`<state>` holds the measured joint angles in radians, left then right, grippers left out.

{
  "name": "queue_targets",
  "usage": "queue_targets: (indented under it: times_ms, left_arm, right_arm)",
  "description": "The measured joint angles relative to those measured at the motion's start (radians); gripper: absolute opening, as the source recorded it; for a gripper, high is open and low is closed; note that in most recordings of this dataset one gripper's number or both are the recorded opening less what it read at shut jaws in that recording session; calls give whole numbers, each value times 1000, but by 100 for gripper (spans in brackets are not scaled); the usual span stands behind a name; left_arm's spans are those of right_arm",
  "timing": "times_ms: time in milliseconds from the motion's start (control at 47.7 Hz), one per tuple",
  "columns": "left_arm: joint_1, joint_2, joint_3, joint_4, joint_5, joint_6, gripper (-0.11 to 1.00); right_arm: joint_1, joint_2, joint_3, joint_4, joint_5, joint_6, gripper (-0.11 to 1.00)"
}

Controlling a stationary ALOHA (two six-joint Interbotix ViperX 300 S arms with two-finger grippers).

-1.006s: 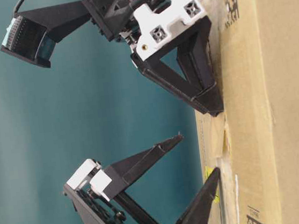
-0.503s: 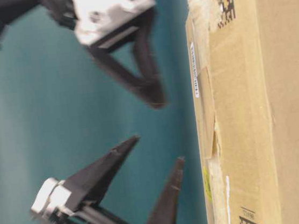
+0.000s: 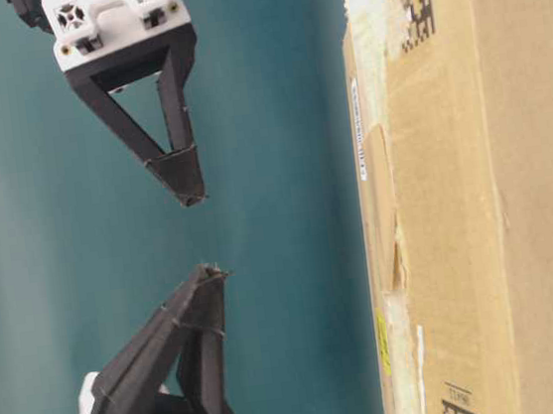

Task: Apply tape along the seams of the closed cardboard box to seal it securely.
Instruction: 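Press the tape flat along the seam with both gripper tips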

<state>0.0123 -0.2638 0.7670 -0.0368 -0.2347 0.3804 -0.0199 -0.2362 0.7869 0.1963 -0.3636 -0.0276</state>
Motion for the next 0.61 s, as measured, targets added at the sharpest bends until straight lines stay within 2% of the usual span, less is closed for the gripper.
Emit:
queue_targets:
  times_ms: [84, 377, 608]
  left_arm:
    - [-3, 11, -6, 0, -28, -63, 0]
    - [-14, 87, -12, -2, -77, -100, 0]
    - [-5, 175, -12, -6, -120, -198, 0]
  right_arm:
    - [0, 9, -5, -2, -3, -2, -1]
    - [-2, 81, -43, -2, -5, -2, -1]
    - [0, 173, -71, -2, -3, 0, -1]
